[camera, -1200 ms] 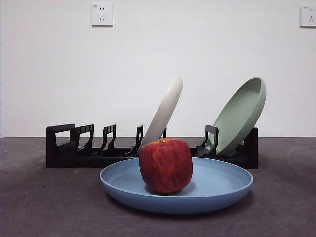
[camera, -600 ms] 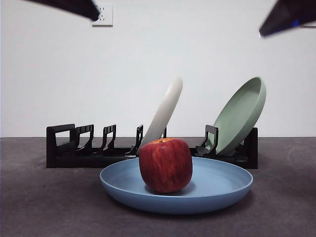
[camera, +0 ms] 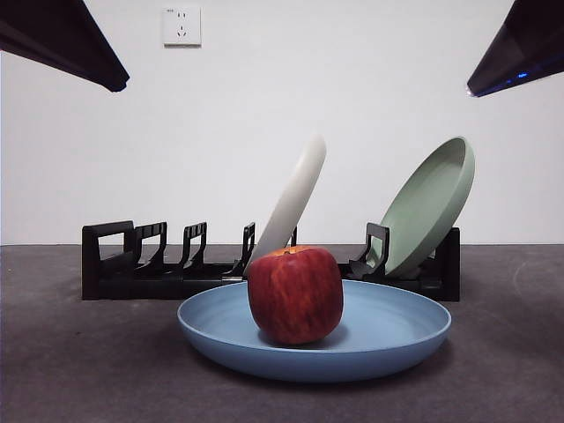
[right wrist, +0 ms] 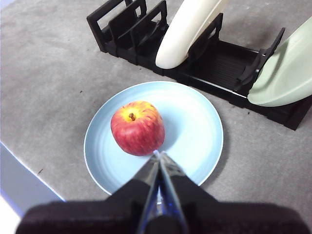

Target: Take the blue plate from the plate rack,put the plate on the table,take the apple from the table,put the apple in the plate

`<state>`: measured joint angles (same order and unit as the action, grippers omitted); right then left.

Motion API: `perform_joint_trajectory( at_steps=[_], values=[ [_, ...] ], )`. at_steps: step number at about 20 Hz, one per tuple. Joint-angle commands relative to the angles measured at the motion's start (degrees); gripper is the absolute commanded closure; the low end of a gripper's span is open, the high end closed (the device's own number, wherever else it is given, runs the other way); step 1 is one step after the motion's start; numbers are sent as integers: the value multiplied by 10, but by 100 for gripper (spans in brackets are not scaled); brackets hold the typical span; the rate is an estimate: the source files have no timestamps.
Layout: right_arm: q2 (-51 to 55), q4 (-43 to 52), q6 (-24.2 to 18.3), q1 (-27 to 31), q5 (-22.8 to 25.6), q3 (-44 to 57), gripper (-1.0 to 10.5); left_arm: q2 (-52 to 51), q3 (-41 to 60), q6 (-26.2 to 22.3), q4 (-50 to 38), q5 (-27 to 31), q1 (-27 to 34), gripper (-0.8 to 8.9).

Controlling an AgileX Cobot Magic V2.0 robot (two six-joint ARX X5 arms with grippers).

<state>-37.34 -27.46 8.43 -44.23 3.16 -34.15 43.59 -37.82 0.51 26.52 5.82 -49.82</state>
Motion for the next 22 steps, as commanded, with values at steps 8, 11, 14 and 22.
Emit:
perform_joint_trajectory(
  at_steps=[8,11,14,22],
  values=[
    [0,0,7,0,2,5,946,-105,3,-21,6,-4,82,815],
    [2,0,7,0,2,5,946,-181,9,-16,3,-5,205,815],
    [2,0,7,0,2,5,946,-250,47,-16,1,-19,321,815],
    [2,0,7,0,2,5,946,-373,247,-21,-138,-64,463,815]
  ],
)
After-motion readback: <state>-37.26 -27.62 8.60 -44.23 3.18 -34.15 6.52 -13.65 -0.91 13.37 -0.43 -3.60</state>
